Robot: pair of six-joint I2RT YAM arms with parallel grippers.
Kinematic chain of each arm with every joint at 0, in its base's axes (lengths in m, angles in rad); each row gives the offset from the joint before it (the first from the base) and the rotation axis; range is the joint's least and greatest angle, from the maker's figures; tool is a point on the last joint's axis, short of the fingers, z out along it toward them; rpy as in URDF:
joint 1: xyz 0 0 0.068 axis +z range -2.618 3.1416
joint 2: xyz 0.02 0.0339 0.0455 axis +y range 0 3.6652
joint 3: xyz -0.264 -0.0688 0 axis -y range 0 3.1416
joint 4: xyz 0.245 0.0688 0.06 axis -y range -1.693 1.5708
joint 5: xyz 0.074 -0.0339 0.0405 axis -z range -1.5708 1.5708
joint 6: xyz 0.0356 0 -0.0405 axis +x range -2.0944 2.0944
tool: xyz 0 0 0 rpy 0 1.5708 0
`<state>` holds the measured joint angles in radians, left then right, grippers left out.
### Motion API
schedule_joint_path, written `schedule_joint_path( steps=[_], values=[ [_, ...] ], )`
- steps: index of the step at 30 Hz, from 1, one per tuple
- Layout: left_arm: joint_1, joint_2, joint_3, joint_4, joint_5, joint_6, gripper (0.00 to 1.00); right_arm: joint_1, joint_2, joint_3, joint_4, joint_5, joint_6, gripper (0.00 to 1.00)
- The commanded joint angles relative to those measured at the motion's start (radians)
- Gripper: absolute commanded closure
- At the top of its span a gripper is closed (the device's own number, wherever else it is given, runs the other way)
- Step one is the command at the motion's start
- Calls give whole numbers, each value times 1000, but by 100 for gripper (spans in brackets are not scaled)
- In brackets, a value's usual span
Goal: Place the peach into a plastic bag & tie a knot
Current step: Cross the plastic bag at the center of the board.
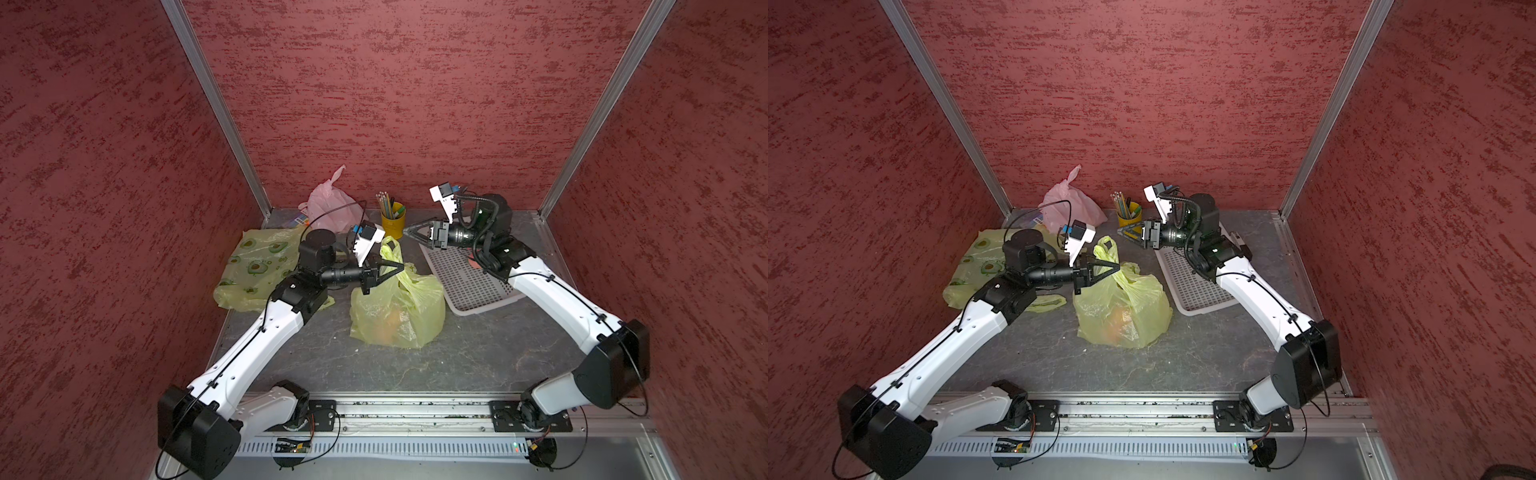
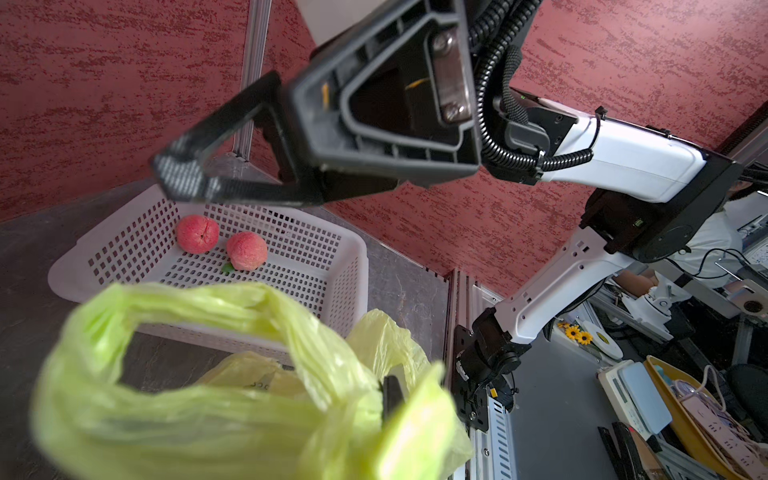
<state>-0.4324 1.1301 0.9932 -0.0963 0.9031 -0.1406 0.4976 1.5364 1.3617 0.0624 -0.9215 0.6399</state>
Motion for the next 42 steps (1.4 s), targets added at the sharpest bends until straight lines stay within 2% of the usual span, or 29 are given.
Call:
schedule_joint_path(
  steps=[1, 4, 7, 12, 13, 17, 28, 34, 39, 42],
  values=[
    [4, 11, 28, 3, 27, 13, 100, 33, 39, 57, -33, -14, 14, 30],
    [4, 17, 33, -1, 32, 11, 100, 55, 68, 87, -67, 4, -15, 28],
    [3, 23, 34, -3, 36, 10, 100, 70, 78, 93, -53, -17, -17, 37],
    [11, 33, 22, 3, 28, -2, 100, 74, 57, 77, -22, 1, -9, 98],
    [17, 34, 14, 10, 23, -11, 98, 73, 49, 73, -29, 20, -17, 100],
    [49, 42, -27, 27, -35, -54, 87, 71, -3, 32, -36, 116, -37, 100],
    [86, 77, -123, 103, -82, -141, 80, 71, -104, -33, -36, 275, -65, 100],
    [93, 87, -118, 133, -117, -173, 87, 88, -140, -116, 4, 247, -33, 100],
    [94, 109, -95, 113, -178, -200, 97, 167, -206, -271, 61, 253, -42, 100],
    [93, 120, -83, 101, -201, -215, 100, 212, -212, -344, 43, 263, -78, 100]
  ],
)
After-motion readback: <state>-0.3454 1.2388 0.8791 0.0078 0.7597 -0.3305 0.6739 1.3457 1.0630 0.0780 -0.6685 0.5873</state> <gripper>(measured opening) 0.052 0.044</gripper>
